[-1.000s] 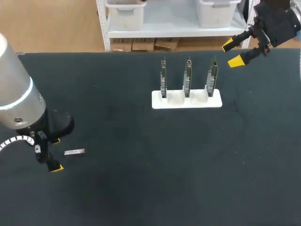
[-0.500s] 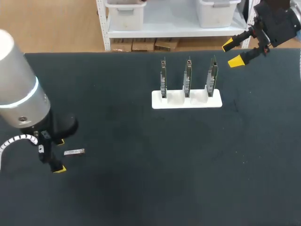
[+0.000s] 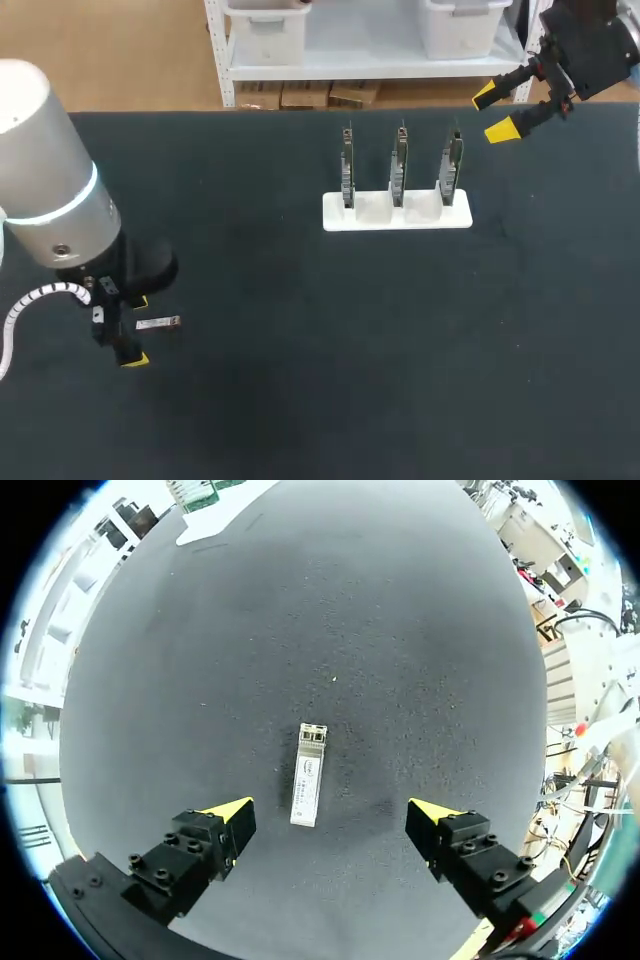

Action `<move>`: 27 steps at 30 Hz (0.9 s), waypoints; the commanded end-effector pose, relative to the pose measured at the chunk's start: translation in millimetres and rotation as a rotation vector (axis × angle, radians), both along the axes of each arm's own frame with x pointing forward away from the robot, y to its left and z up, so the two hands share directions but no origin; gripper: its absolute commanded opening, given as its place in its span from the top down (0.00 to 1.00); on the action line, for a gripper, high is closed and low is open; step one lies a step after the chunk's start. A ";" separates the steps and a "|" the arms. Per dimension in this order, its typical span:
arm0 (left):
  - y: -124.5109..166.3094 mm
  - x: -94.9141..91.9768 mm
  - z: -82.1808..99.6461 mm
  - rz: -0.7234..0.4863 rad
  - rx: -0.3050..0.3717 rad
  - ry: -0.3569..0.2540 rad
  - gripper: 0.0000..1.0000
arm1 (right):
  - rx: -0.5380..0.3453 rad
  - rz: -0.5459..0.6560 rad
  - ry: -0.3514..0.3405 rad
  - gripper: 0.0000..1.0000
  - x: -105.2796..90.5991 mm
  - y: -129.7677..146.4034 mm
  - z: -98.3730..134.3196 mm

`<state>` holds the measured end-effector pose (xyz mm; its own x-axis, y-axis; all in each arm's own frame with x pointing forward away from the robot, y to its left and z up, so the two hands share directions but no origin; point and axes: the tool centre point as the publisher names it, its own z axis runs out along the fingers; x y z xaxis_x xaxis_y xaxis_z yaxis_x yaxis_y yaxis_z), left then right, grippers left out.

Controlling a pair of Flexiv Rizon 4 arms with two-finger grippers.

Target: Pick up the optical module with the left hand, and insert it into the network port with the right hand.

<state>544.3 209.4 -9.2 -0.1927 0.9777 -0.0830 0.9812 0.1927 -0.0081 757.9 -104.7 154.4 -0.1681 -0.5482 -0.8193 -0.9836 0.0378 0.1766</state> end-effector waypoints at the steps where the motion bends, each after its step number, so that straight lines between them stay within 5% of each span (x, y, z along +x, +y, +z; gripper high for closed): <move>1: -2.6 1.4 -2.4 -0.004 0.016 -0.014 0.00 | 0.000 -0.001 -0.001 0.00 -0.2 0.4 0.1; 27: -6.7 6.7 -7.7 -0.015 0.041 -0.006 0.00 | 0.000 -0.001 -0.001 0.00 -0.2 0.4 0.1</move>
<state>547.1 204.3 -15.7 -0.1786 0.9827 -0.0492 0.9837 0.1794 0.0127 757.9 -104.7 154.4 -0.1681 -0.5482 -0.8193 -0.9836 0.0378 0.1765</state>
